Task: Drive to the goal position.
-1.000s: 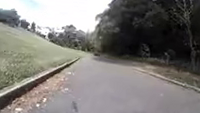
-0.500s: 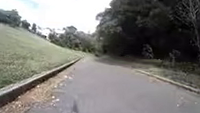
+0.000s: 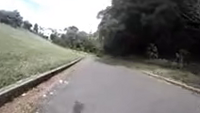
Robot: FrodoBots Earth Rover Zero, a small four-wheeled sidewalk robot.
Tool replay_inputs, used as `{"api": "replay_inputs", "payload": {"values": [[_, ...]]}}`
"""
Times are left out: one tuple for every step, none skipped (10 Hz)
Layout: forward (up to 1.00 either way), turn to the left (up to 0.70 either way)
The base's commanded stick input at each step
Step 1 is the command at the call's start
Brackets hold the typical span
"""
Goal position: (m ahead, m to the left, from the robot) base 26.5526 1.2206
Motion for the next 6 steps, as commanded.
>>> {"api": "replay_inputs", "payload": {"values": [[1.00, 0.00], [1.00, 0.00], [1.00, 0.00], [1.00, 0.00], [1.00, 0.00], [1.00, 0.00]]}}
